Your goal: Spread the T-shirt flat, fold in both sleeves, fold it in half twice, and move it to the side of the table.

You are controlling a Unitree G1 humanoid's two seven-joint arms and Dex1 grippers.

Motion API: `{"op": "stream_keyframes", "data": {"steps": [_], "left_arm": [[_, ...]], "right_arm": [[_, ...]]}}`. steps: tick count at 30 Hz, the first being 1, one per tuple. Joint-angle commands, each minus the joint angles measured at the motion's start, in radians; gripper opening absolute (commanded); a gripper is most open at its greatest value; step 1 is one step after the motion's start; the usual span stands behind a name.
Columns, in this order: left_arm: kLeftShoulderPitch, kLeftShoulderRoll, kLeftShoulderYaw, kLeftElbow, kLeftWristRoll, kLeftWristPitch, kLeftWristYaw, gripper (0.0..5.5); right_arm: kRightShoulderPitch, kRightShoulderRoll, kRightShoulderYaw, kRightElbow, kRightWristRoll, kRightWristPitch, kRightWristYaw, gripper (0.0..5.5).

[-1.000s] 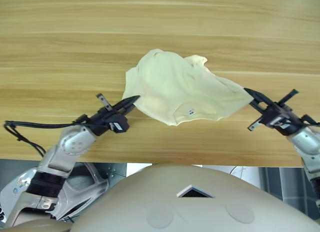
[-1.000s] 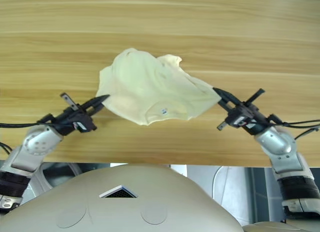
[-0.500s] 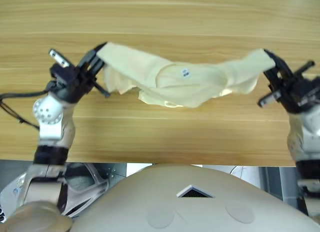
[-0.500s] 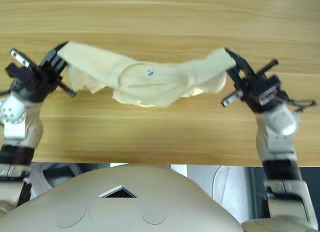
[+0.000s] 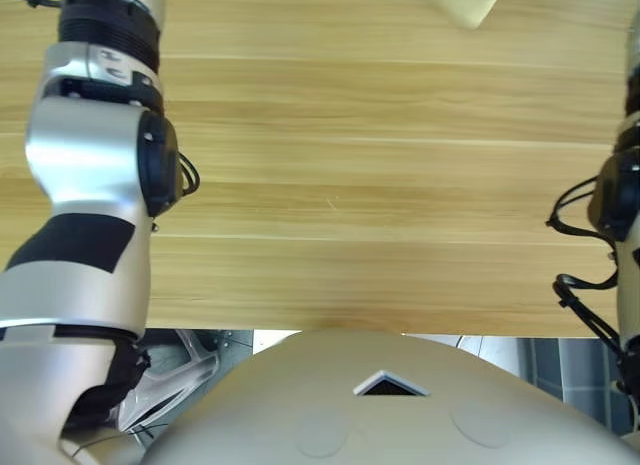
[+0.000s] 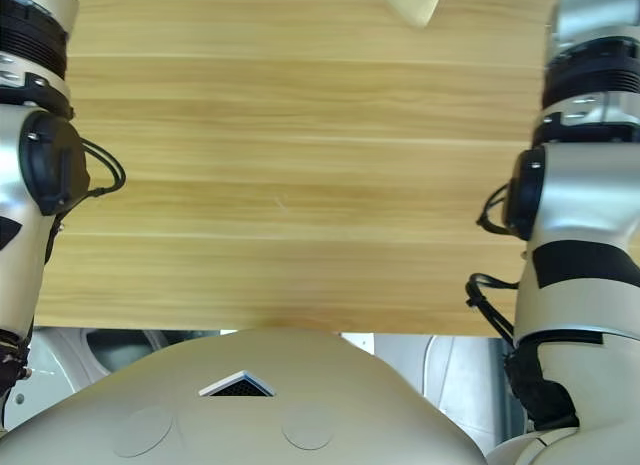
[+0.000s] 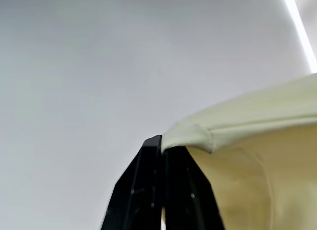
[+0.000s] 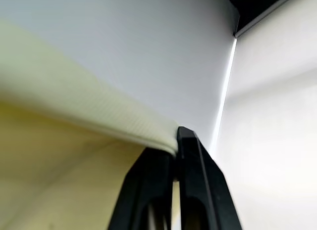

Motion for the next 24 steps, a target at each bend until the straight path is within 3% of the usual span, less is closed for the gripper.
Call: {"op": "stream_keyframes", "data": {"steps": [1, 5, 9, 13, 22, 23, 24], "left_arm": [[0.573, 0.107, -0.04, -0.18, -0.018, -0.159, -0.359, 0.0], [1.123, 0.181, -0.086, -0.455, -0.017, -0.225, -0.506, 0.0], [1.417, 0.236, -0.107, -0.602, 0.069, -0.234, -0.527, 0.0], [1.532, 0.276, -0.09, -0.754, 0.067, -0.193, -0.513, 0.0], [1.598, 0.291, -0.034, -0.83, 0.182, -0.154, -0.415, 0.0], [1.598, 0.292, -0.033, -0.832, 0.191, -0.147, -0.409, 0.26], [1.599, 0.293, -0.032, -0.837, 0.192, -0.139, -0.406, 0.33]], "right_arm": [[0.676, -0.098, 0.037, -0.378, 0.198, -0.118, 0.349, 0.01], [1.222, -0.209, 0.065, -0.788, 0.268, -0.11, 0.501, 0.01], [1.528, -0.317, 0.045, -0.923, 0.259, -0.099, 0.65, 0.01], [1.597, -0.346, -0.001, -1.022, 0.302, -0.027, 0.746, 0.01], [1.658, -0.308, -0.021, -1.063, 0.023, 0.114, 0.804, 0.01], [1.66, -0.305, -0.016, -1.061, 0.0, 0.114, 0.807, 0.0], [1.664, -0.301, -0.015, -1.058, -0.013, 0.11, 0.811, 0.33]]}}
